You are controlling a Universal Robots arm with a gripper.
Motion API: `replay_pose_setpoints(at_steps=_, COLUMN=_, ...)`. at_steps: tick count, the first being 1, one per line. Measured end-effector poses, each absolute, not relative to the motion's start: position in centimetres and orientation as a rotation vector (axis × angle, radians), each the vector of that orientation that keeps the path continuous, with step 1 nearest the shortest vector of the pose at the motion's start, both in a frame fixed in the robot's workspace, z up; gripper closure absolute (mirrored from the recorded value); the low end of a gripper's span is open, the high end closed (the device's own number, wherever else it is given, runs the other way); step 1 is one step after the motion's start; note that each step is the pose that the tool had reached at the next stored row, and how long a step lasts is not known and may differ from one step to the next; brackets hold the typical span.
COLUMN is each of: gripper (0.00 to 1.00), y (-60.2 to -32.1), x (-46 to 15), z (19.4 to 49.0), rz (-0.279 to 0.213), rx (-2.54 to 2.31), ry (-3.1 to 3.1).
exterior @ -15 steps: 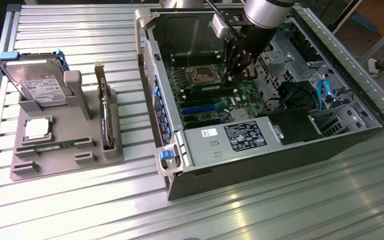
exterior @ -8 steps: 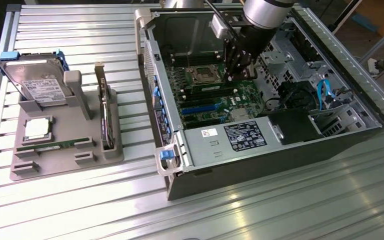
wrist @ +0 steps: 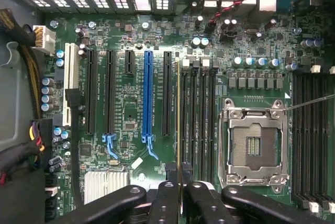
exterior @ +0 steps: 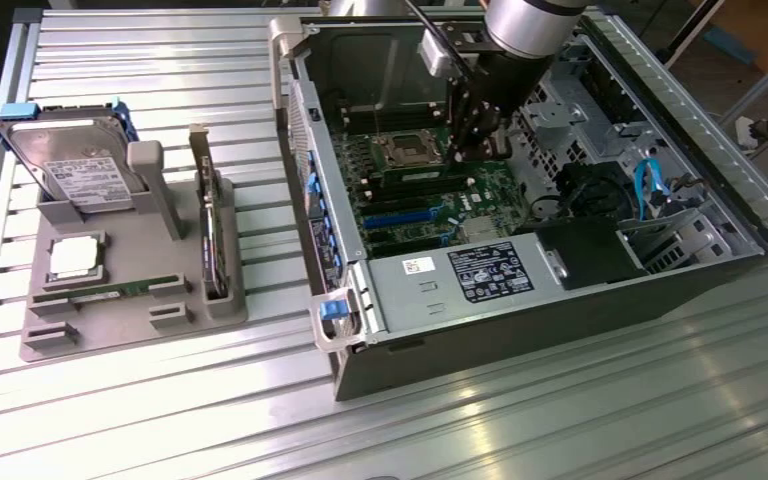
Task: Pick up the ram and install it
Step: 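Insert the ram into the slot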
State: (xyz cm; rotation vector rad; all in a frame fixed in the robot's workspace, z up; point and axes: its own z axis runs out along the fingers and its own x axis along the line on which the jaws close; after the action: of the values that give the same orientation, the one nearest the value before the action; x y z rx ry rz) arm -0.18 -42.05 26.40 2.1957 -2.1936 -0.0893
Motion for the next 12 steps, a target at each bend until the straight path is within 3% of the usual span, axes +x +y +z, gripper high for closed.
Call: replay_pose_setpoints(at_steps=12, gripper=0.88, y=-41.67, x=-0.35, z=26.16, rz=-0.085, rx=2.195, ry=-2.2)
